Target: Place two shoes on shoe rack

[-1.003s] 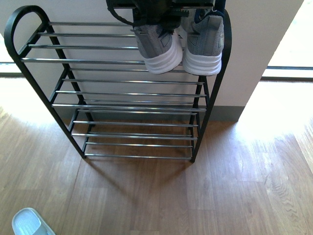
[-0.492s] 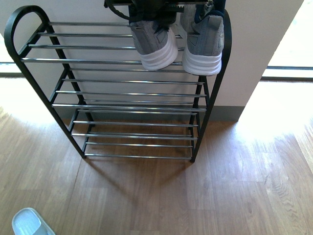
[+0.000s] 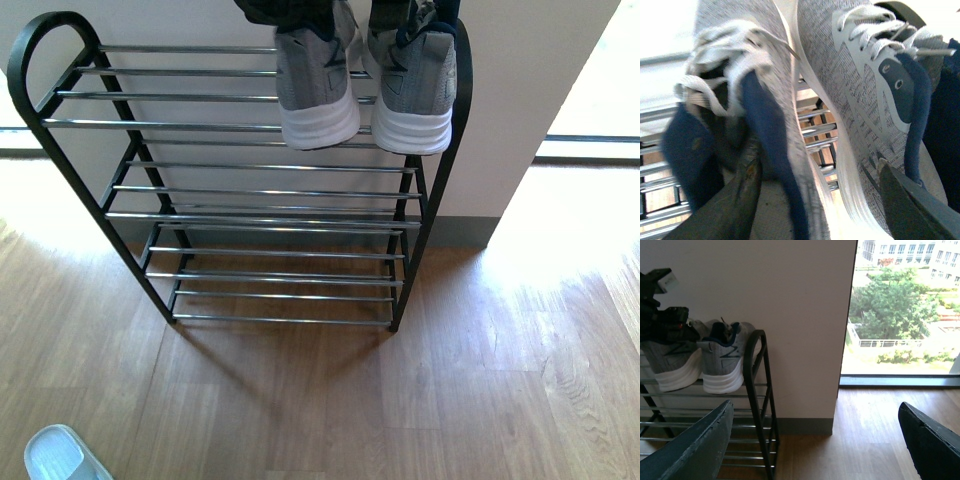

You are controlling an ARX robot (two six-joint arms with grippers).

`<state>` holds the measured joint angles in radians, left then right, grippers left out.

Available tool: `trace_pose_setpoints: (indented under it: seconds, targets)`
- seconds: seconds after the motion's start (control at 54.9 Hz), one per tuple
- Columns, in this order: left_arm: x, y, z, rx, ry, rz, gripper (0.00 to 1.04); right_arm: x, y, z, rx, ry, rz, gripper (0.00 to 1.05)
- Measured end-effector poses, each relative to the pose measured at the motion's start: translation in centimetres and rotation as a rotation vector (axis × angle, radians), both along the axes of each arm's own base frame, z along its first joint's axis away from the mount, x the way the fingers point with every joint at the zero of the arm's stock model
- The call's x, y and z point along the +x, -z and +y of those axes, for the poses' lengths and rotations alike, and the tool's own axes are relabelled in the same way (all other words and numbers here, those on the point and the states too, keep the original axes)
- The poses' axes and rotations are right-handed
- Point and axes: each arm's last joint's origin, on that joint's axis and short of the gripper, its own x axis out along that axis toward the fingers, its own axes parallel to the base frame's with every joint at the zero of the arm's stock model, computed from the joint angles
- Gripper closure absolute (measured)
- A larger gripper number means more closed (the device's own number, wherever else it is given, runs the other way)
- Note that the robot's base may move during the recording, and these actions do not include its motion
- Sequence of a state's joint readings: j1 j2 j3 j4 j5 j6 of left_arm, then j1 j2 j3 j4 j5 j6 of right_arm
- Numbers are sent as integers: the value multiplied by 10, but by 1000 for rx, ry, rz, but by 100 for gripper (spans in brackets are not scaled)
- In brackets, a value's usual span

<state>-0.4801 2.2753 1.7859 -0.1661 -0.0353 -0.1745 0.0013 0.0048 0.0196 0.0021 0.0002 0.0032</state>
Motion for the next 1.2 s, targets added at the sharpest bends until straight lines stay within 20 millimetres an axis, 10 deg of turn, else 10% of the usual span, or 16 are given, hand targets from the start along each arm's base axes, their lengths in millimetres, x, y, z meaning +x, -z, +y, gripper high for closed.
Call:
trace_pose_setpoints:
  seconds: [0.109, 0.401, 0.948, 1.203]
  targets:
    - [-21, -27, 8, -17, -56, -92, 9, 0, 0, 0, 0, 0, 0, 9]
    - [-116, -82, 65, -63, -256, -347, 9, 0, 0, 0, 0, 0, 0, 9]
    - [-284, -55, 152, -108, -583, -489, 10, 0, 0, 0, 0, 0, 0, 9]
    - [-301, -31, 184, -51, -371, -660, 54, 0, 0, 0, 0, 0, 0, 9]
